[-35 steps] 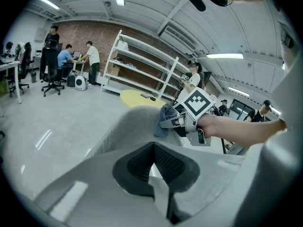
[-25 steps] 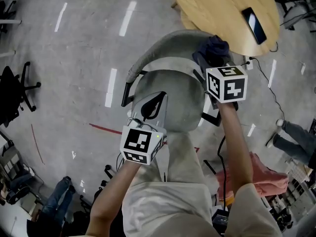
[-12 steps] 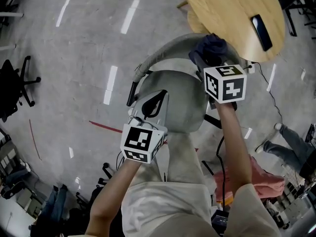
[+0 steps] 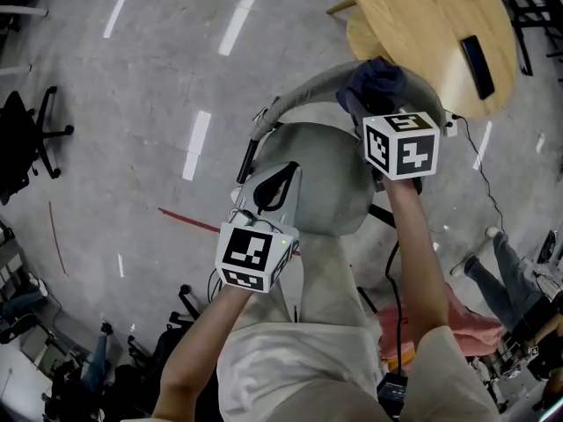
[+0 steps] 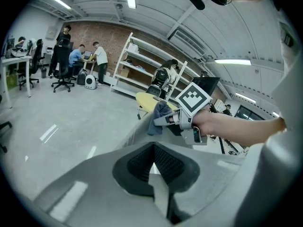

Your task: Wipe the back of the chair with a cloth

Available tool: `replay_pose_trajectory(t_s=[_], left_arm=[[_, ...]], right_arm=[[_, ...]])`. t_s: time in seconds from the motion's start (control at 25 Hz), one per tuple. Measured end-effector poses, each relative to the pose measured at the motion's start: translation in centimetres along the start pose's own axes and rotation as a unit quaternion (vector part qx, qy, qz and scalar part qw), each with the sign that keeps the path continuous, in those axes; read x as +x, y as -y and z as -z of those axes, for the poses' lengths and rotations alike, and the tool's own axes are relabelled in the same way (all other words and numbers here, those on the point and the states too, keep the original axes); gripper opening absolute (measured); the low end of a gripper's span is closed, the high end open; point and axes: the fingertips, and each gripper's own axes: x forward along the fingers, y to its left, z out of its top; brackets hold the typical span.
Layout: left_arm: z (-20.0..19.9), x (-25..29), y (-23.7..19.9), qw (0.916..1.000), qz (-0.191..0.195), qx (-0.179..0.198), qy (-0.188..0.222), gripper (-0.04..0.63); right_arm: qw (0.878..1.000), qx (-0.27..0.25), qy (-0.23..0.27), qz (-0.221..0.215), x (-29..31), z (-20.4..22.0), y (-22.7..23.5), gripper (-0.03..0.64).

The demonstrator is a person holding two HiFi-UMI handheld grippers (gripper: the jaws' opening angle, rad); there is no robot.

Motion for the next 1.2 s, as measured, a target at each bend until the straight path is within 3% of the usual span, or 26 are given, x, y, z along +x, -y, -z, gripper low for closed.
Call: replay_pose_trajectory(t_s=[0.32, 0.64, 0.88, 1.2], left_arm=[[0.1, -1.7, -2.0, 0.9998, -0.015, -0.012, 0.009, 0.001], [0.2, -3.8, -2.6, 0.9995, -0.027, -0.009, 0.016, 0.001], [-1.2, -5.0, -1.9, 0.999, -0.033, -0.003, 0.029, 0.001], [-4.7, -7.5, 1.1, 0.9981, -0.036, 0.006, 0.051, 0.001]], right_arm=[[1.0, -0.006, -0.009, -0.006, 1.2, -0.3, -1.3, 0.083], [0.998, 0.001, 0.003, -0.057, 0.9, -0.3, -5.4, 0.083], [0.995, -0.017, 0.009, -0.095, -1.6, -0.2, -9.2, 0.083], [0.993, -0.021, 0.018, -0.111, -8.6, 1.1, -11.1, 0.081]])
